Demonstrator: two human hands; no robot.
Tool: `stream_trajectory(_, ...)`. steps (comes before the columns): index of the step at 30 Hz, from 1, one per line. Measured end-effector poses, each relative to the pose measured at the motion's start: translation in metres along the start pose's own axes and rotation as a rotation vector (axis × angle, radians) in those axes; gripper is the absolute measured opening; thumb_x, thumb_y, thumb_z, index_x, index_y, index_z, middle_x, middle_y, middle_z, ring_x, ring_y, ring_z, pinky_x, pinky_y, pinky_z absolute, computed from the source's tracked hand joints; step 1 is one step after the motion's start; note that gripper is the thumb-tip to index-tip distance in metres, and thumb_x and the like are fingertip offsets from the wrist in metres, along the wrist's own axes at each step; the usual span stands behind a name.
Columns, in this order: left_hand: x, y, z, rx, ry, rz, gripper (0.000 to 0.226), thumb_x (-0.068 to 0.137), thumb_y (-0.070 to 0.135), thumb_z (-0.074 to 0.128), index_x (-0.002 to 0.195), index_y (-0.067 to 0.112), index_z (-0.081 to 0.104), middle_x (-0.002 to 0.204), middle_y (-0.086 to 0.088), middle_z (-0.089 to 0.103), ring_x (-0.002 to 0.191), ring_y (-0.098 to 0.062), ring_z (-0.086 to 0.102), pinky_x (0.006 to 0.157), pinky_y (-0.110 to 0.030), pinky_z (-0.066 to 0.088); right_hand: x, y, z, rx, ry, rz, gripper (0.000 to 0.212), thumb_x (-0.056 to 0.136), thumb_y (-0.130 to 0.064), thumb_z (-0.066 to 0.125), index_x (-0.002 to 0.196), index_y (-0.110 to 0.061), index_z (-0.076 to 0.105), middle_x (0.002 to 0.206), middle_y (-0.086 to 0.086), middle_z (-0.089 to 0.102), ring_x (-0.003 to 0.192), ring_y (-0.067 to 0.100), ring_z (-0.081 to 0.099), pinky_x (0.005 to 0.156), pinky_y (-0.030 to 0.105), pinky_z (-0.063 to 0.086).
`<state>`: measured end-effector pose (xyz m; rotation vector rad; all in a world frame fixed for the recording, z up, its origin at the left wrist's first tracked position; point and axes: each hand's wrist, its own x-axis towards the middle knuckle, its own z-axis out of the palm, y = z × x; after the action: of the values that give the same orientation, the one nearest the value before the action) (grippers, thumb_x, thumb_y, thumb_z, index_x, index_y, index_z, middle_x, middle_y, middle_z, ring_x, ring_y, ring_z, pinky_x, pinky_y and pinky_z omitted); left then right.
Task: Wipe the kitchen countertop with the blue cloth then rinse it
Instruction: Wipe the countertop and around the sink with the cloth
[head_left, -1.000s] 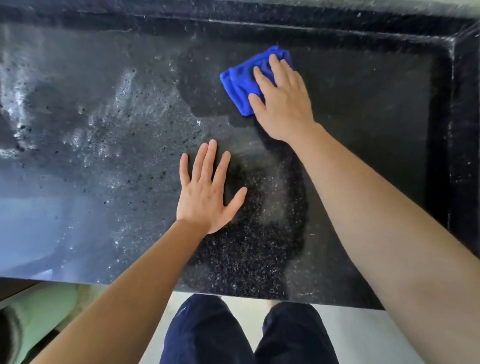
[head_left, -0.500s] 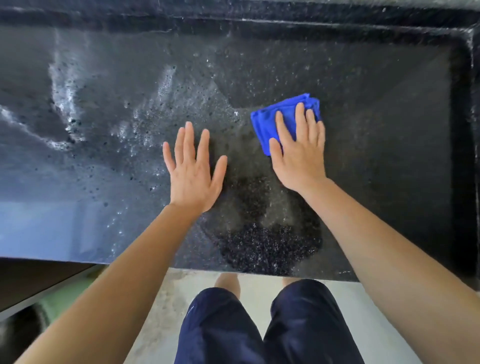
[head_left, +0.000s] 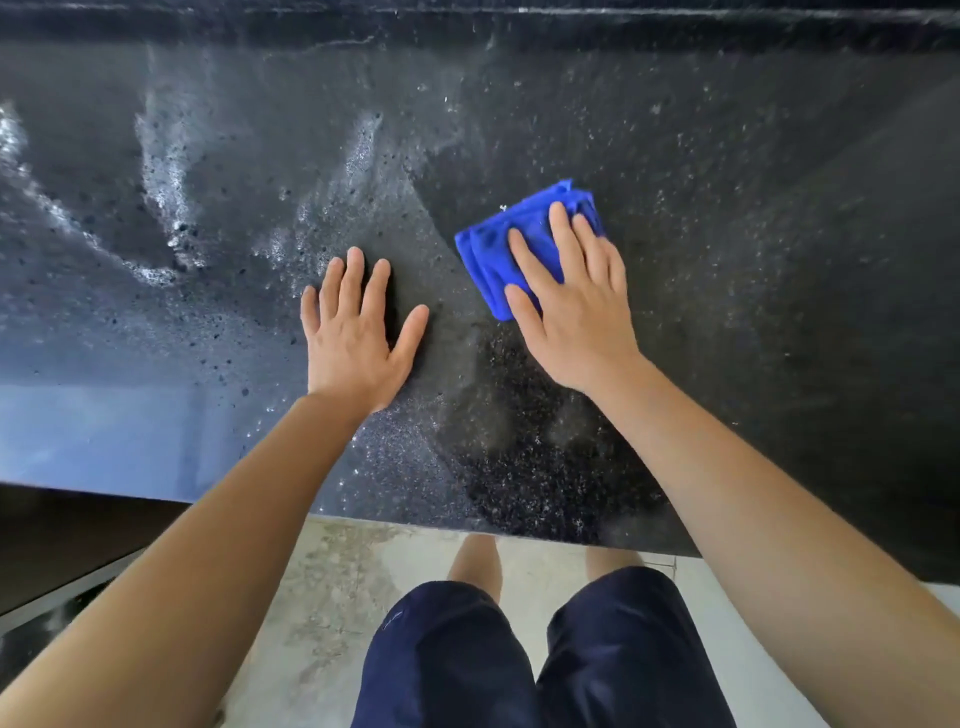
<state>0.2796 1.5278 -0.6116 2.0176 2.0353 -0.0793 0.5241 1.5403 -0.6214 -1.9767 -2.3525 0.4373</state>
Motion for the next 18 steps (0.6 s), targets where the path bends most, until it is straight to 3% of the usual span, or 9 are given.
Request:
stream_trajectory(3,0.0,0.0,0.002,0.007,0.004,0.001,0.076,0.097,0.067,0.022,0.155,0.018,0.025,0.165,-0.009,0.012,0.152,-0.028,0.005,0.122,-0.054,0.004,-0.043,0.011,0.001,-0.014,-0.081,-0.008,0.056,0.105,-0.049,0.024,0.157,-0.029,0.025,0.166,0.015,0.009,0.152,0.035,0.01,0.122,0.05,0.008)
stream_trajectory(6,0.0,-0.002,0.004,0.036,-0.007,0.019,0.08,0.095,0.07,0.019,0.156,0.018,0.021,0.166,-0.008,0.009,0.153,-0.028,0.003,0.122,-0.054,0.004,-0.024,0.003,-0.002,-0.024,-0.117,0.007,0.058,0.103,-0.053,0.021,0.157,-0.031,0.024,0.166,0.015,0.005,0.152,0.036,0.006,0.122,0.05,0.006)
stream_trajectory(14,0.002,-0.002,-0.001,0.043,-0.059,0.014,0.08,0.095,0.071,0.013,0.158,0.022,0.015,0.166,-0.006,0.004,0.153,-0.026,-0.002,0.122,-0.053,0.003,0.15,-0.07,-0.015,-0.027,-0.149,0.008,0.059,0.104,-0.052,0.02,0.159,-0.033,0.01,0.166,0.014,-0.006,0.152,0.035,-0.003,0.122,0.051,0.001)
stream_trajectory(18,0.007,-0.006,-0.007,0.003,-0.036,0.024,0.073,0.097,0.068,0.018,0.153,0.022,0.029,0.164,-0.007,0.017,0.151,-0.028,0.01,0.121,-0.052,0.01,0.197,-0.103,-0.019,-0.011,-0.147,0.045,0.059,0.104,-0.05,0.02,0.159,-0.032,0.01,0.166,0.013,-0.008,0.153,0.034,-0.006,0.123,0.05,-0.001)
